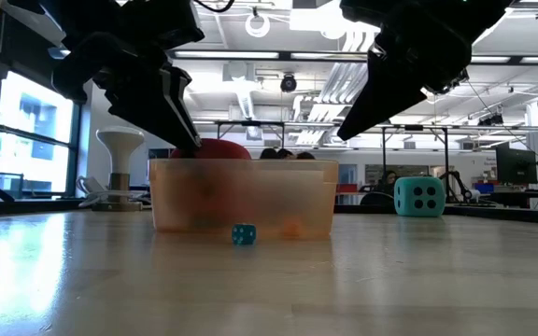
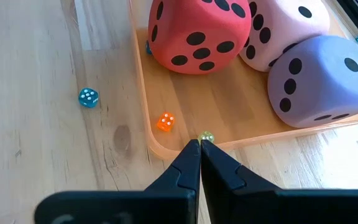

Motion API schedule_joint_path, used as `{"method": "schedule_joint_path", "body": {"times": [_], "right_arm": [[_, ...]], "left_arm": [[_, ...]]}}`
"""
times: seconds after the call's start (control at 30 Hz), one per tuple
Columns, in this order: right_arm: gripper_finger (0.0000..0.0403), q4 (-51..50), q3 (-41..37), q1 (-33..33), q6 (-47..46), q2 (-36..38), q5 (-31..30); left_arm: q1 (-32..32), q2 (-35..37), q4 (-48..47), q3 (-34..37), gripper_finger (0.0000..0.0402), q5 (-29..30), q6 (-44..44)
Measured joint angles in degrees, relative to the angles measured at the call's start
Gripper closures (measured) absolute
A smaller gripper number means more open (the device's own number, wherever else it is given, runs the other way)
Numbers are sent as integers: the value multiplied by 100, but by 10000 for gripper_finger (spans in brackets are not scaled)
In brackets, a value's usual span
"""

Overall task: Pick & Place Dice
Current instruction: Put the small black die into the orange bin

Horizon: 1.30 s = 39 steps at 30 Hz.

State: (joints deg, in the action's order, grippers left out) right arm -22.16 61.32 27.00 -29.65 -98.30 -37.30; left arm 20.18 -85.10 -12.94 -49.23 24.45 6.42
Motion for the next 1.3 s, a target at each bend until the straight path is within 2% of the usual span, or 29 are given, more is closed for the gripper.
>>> {"method": "schedule_joint_path", "body": {"times": [0.23,0.53,0.67,1.0,1.07,1.17,1.3], "right_arm": [[399,16,0,0,-2,0,-2],[399,16,0,0,-2,0,-1],[399,16,0,-2,-2,0,-2],[399,65,0,0,10,0,-2],[399,266,0,-2,225,0,-40],[399,1170,0,-27,866,1,-107],[399,2452,2,-123,1906,-30,221]], "left_arm": [[0,0,-10,0,319,2,0],[0,2,-10,0,233,288,-4],[0,2,-10,0,207,289,-4],[41,2,-10,0,192,229,-39],[70,2,-4,0,192,251,-42],[100,2,18,0,192,275,-44],[101,2,177,1,192,381,-45]]}}
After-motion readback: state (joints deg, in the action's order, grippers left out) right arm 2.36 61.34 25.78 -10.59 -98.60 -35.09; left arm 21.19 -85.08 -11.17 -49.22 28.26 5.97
